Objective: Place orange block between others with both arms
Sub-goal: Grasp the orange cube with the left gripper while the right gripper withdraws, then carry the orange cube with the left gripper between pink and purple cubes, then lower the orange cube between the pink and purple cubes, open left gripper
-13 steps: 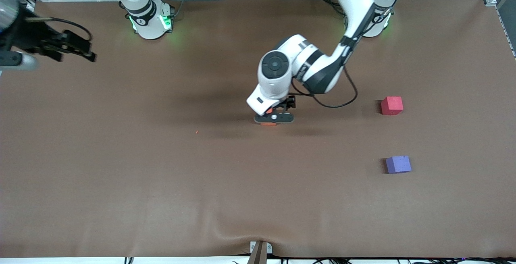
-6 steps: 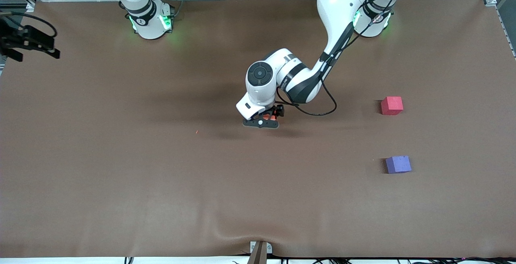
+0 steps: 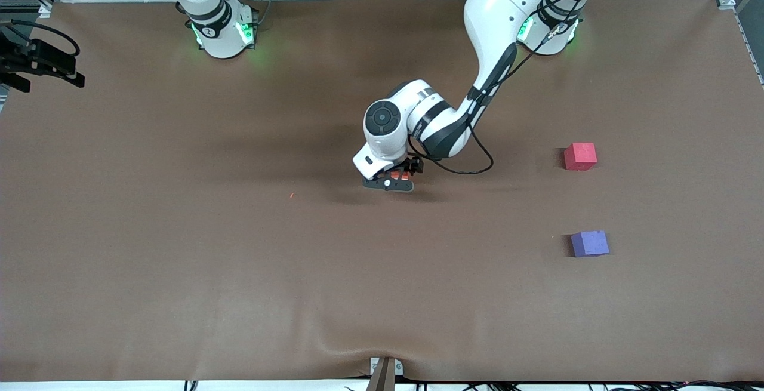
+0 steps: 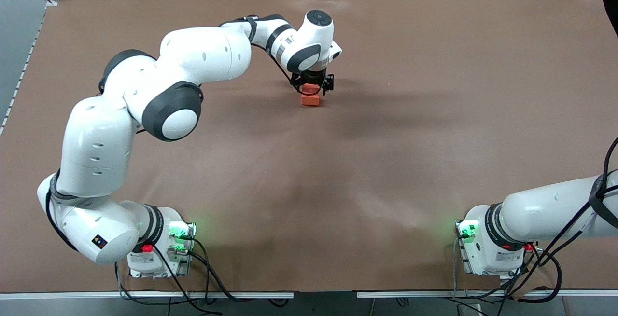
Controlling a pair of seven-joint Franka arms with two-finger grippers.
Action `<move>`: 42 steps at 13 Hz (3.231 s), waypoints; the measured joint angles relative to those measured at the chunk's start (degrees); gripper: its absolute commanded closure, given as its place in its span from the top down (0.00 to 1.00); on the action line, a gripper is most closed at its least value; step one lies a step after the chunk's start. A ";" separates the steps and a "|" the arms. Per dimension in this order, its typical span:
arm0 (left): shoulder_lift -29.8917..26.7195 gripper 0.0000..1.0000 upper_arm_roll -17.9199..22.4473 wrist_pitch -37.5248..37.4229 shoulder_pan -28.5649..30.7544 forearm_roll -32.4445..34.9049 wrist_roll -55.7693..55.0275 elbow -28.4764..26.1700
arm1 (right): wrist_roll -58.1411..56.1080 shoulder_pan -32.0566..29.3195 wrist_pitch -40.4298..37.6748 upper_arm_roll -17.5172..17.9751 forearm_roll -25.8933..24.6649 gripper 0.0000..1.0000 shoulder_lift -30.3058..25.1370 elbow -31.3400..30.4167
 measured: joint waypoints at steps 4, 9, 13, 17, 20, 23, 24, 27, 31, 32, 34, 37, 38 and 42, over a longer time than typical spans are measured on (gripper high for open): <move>-0.06 0.00 0.02 0.27 0.15 0.00 -0.04 -0.87 | 0.00 0.07 0.61 0.12 -1.19 1.00 0.01 -0.02; -3.86 0.00 1.01 -2.18 5.41 0.02 -0.23 -0.56 | 0.00 0.47 1.26 0.45 -1.94 1.00 0.07 -0.74; -14.09 0.00 1.26 -7.49 18.35 0.30 7.62 -6.21 | 0.00 0.52 1.26 0.51 -1.94 1.00 0.06 -0.77; -22.55 0.00 1.18 -7.46 31.11 0.56 21.95 -17.77 | 0.00 0.54 1.26 0.56 -1.94 1.00 0.08 -0.84; -28.70 0.00 1.07 -5.60 35.06 1.42 25.77 -27.00 | 0.00 0.58 1.34 0.60 -1.94 1.00 0.12 -0.86; -31.67 0.00 0.98 1.31 39.82 1.54 32.11 -33.79 | 0.00 0.59 1.39 0.63 -1.94 1.00 0.29 -0.90; -31.59 0.00 1.00 3.45 41.78 1.54 34.28 -34.95 | 0.00 0.62 1.41 0.65 -1.94 1.00 0.34 -0.90; -30.04 0.00 1.01 9.33 44.94 1.55 36.15 -37.19 | 0.00 0.92 1.44 0.70 -1.94 1.00 0.37 -0.91; -26.52 0.00 0.97 16.64 45.77 3.23 36.15 -39.24 | 0.00 1.26 1.47 0.66 -1.94 1.00 0.40 -0.91; -25.94 0.00 0.97 17.28 46.35 3.68 36.15 -39.28 | 0.00 1.26 1.48 0.60 -1.94 1.00 0.41 -0.91; -25.11 0.00 0.97 17.89 46.97 4.03 36.15 -39.29 | 0.00 1.27 1.49 0.60 -1.94 1.00 0.43 -0.91; -23.86 0.00 0.97 19.61 47.15 4.04 36.15 -39.30 | 0.00 1.31 1.50 0.62 -1.94 1.00 0.43 -0.92; -23.16 0.00 0.97 20.62 47.25 4.05 36.15 -39.30 | 0.00 1.32 1.50 0.62 -1.94 1.00 0.44 -0.92; -21.23 0.00 0.97 22.37 47.44 4.05 35.99 -39.07 | 0.00 1.93 1.53 0.70 -1.94 1.00 0.44 -0.92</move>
